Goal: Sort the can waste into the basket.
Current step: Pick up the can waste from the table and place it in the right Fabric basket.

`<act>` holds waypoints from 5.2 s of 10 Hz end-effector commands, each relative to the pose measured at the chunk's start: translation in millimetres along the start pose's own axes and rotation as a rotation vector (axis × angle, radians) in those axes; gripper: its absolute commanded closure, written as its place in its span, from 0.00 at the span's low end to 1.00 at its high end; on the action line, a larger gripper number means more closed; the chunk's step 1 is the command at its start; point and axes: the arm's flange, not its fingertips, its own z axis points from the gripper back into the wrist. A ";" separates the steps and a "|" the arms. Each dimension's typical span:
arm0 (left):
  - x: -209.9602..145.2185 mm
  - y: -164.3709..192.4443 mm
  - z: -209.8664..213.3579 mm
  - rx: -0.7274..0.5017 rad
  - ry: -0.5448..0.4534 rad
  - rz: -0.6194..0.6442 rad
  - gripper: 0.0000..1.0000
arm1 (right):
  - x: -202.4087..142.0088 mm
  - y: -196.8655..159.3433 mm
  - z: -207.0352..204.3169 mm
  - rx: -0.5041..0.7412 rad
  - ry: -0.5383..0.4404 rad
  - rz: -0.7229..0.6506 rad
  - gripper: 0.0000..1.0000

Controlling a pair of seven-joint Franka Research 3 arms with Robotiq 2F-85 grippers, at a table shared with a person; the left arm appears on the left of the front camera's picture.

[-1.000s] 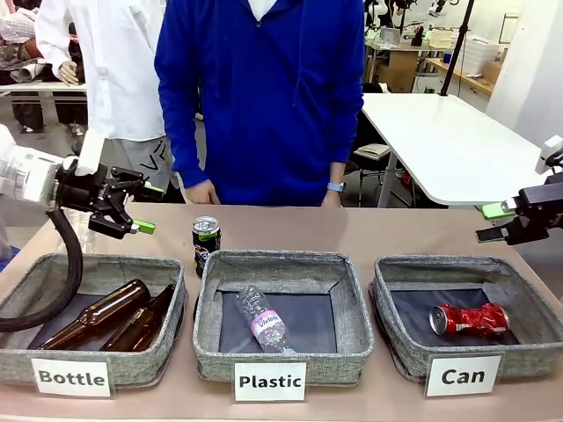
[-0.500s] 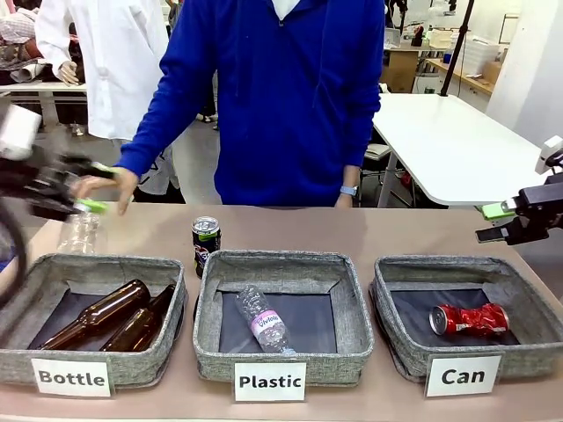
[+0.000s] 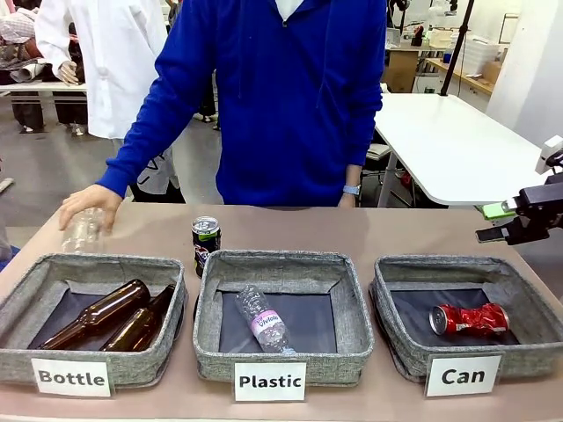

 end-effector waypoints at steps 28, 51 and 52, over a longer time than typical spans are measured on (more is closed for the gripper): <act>-66.0 52.2 -210.6 -0.247 0.123 0.025 0.00 | -0.4 0.7 1.6 0.008 0.004 0.018 0.00; -121.1 -13.3 -502.1 -0.820 0.227 0.066 0.00 | -0.4 0.7 1.6 0.008 0.004 0.018 0.00; -121.0 -15.2 -503.6 -0.823 0.220 0.061 0.00 | -0.4 0.7 1.6 0.008 0.004 0.018 0.00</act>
